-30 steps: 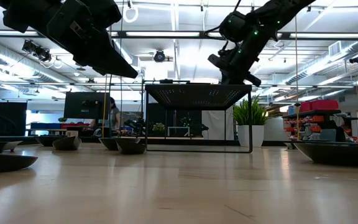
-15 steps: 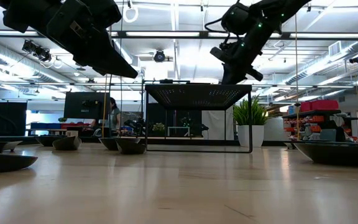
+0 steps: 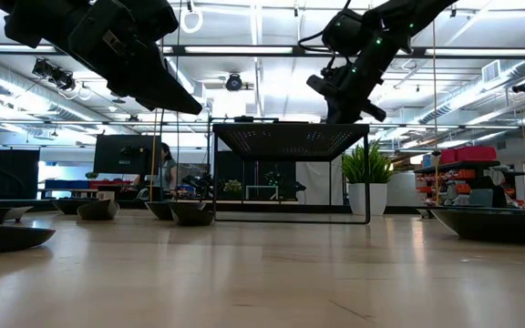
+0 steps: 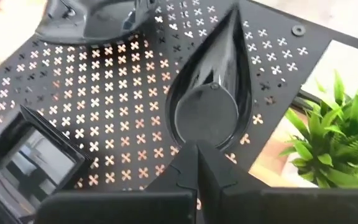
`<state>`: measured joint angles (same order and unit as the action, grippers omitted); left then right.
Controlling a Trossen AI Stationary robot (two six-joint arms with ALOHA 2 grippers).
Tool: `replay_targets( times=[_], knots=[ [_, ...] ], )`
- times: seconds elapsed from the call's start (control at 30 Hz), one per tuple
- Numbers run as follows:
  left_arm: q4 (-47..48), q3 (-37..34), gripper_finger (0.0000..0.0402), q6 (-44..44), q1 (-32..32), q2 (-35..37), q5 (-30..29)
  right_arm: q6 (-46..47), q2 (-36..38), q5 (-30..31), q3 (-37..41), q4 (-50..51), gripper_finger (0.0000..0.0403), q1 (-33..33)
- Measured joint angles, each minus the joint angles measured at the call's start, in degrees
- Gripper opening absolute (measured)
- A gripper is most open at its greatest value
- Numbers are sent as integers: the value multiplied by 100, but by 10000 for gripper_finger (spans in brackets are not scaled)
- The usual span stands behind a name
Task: Pick & Place Mini shaped plates
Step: Stack the black drop-shaped plate on top of the black drop-shaped plates on the shelf
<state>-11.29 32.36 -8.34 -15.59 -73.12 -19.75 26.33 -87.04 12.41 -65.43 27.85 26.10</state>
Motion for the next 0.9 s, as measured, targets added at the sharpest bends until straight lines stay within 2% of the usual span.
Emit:
replay_targets(
  times=[0.4, 0.7, 0.9],
  knots=[
    [0, 0, 12, 2, 0, 0, 0, -321, -6, 5, 0, -527, 7, -23],
    [7, 0, 12, 0, 0, 0, 2, -145, 91, 5, 0, 359, 4, -176],
    [11, 0, 12, 0, 0, 0, 0, -118, 69, 332, 0, 281, 4, -168]
  ],
)
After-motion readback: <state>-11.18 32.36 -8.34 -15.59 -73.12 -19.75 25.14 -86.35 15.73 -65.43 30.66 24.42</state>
